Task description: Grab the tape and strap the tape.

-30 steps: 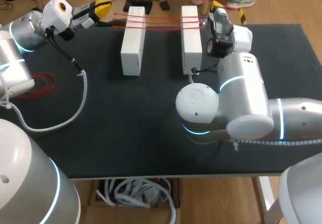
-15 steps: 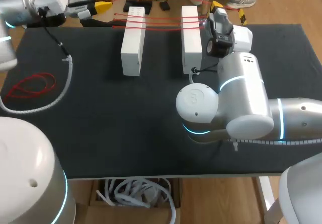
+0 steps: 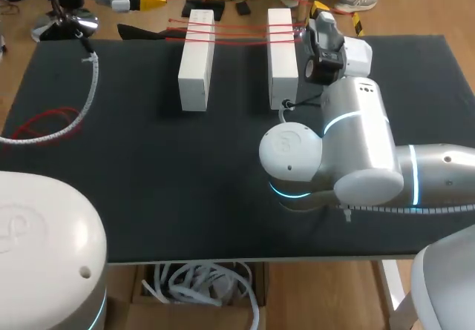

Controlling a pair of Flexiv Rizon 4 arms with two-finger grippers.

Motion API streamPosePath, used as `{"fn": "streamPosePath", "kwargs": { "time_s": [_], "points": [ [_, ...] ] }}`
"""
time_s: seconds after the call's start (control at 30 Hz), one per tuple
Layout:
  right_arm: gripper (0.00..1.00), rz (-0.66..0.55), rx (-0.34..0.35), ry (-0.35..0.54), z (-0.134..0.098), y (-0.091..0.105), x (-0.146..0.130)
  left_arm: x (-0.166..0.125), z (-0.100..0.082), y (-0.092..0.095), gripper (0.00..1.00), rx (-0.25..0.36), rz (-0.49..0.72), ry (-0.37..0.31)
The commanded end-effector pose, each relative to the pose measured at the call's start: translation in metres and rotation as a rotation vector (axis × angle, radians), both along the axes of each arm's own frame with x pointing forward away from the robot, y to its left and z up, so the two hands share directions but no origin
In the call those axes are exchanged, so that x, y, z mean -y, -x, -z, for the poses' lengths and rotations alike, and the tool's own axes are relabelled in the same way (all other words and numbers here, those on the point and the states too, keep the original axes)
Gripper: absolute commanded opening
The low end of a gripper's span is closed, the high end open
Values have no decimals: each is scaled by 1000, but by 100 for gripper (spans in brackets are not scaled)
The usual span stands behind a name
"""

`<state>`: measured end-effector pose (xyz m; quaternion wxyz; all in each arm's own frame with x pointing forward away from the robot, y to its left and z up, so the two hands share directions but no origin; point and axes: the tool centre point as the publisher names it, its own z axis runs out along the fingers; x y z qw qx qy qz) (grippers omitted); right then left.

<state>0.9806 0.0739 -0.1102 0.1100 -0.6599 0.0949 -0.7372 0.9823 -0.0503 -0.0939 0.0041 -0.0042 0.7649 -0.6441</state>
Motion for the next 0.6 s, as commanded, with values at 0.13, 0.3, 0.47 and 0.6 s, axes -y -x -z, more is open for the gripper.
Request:
{"fn": "streamPosePath", "kwargs": {
  "time_s": [0.13, 0.3, 0.47, 0.6],
  "points": [
    [0, 2, -8, 2, -2, 1, 0, 3, -6, -1, 0, -16, 10, -124],
    [0, 2, -8, 2, -2, 1, 0, 5, -9, -3, 0, -13, 25, -261],
    [0, 2, -8, 2, -2, 1, 0, 4, -16, -4, 0, 1, 21, -405],
    [0, 2, -8, 2, -2, 1, 0, 6, -20, -3, 0, 34, 17, -488]
  ]
}}
